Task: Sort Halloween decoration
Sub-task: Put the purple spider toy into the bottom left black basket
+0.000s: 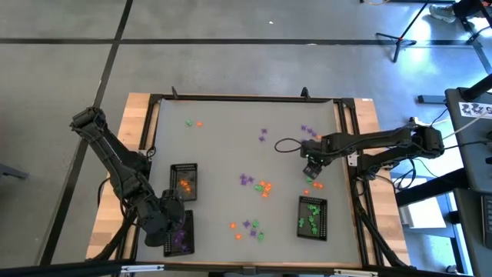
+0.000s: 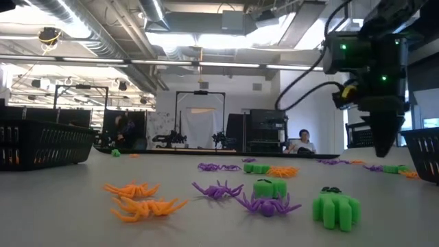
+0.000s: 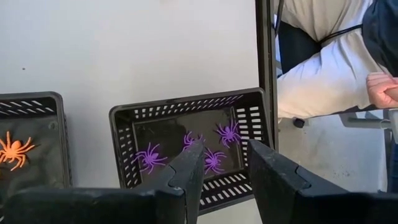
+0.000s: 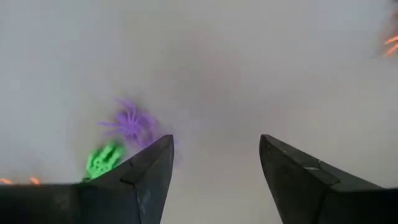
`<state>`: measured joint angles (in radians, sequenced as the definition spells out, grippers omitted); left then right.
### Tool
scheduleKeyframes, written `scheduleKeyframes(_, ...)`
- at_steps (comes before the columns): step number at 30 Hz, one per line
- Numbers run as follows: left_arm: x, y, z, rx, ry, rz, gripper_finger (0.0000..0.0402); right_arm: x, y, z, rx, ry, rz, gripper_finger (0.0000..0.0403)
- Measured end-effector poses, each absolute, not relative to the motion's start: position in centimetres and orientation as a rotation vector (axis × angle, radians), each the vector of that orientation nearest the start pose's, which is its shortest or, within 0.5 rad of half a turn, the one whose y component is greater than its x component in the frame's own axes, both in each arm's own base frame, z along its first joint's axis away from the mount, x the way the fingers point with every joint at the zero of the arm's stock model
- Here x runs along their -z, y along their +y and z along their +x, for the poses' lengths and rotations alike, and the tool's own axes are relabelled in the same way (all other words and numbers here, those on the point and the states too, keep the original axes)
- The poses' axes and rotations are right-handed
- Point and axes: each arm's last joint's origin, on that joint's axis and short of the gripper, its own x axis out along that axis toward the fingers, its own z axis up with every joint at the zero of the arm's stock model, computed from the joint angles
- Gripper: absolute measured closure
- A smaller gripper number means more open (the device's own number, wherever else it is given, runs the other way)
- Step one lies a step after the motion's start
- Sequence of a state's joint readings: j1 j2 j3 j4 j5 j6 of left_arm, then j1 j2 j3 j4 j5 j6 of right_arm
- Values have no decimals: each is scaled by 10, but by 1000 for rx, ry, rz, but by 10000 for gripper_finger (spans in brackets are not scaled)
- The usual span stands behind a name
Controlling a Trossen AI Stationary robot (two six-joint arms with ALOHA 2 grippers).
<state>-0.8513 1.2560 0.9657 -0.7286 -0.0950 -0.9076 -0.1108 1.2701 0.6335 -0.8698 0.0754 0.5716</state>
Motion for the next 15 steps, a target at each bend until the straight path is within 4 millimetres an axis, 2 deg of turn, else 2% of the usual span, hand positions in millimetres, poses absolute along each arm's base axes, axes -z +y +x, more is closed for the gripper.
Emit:
scheduleKeyframes(9, -260, -179, 161, 211, 1129, -331, 289, -134, -18, 166, 515, 1440, 587, 167)
scheduleKeyframes(15, -260, -179, 161, 211, 1129, -331, 289, -133, -19, 164, 597, 1435, 553, 166)
